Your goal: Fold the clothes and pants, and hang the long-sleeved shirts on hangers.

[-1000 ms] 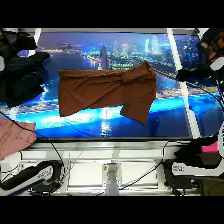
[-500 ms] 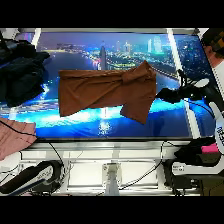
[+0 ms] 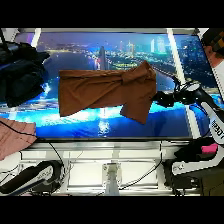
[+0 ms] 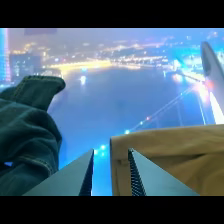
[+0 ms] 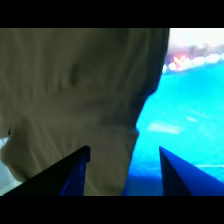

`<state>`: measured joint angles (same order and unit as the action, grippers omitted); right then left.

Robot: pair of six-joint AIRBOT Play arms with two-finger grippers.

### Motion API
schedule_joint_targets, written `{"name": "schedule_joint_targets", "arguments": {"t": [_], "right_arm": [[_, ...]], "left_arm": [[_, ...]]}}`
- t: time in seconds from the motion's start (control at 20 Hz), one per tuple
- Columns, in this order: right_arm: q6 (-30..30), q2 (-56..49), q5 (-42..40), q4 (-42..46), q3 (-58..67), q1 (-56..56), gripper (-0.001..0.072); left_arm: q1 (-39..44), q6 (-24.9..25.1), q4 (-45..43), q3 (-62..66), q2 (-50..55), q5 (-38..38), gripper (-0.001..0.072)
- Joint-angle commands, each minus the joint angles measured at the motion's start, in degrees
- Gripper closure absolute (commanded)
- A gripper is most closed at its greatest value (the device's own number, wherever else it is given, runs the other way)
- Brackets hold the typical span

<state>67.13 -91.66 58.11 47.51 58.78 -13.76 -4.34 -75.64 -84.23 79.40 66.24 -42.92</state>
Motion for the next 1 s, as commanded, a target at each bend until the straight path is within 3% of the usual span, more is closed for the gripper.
{"name": "schedule_joint_targets", "arguments": {"t": [0.0, 0.3, 0.35, 0.7, 0.95], "right_arm": [[-0.81, -0.63, -3.19, -1.40, -0.02, 1.22, 0.0272], [-0.81, -0.66, -7.98, -2.27, -0.02, 3.48, 0.0347], [-0.81, -0.66, -8.26, -2.27, -0.02, 3.45, 0.0401], [-0.39, -0.68, -9.14, -2.29, -0.04, 3.45, 0.0405], [4.37, -2.34, -8.24, -2.23, -0.04, 3.76, 0.0404]], "left_arm": [[-0.07, 0.00, -1.38, -0.04, 0.02, -2.67, 0.0462], [-0.07, -0.02, -2.36, -0.07, 0.02, -5.86, 0.0462], [-0.07, 0.00, -2.38, -0.07, 0.02, -6.25, 0.0462], [-0.07, -0.02, -2.36, -0.07, 0.02, -8.44, 0.0462], [-0.07, -0.02, -2.38, -0.07, 0.02, -8.72, 0.0462]]}}
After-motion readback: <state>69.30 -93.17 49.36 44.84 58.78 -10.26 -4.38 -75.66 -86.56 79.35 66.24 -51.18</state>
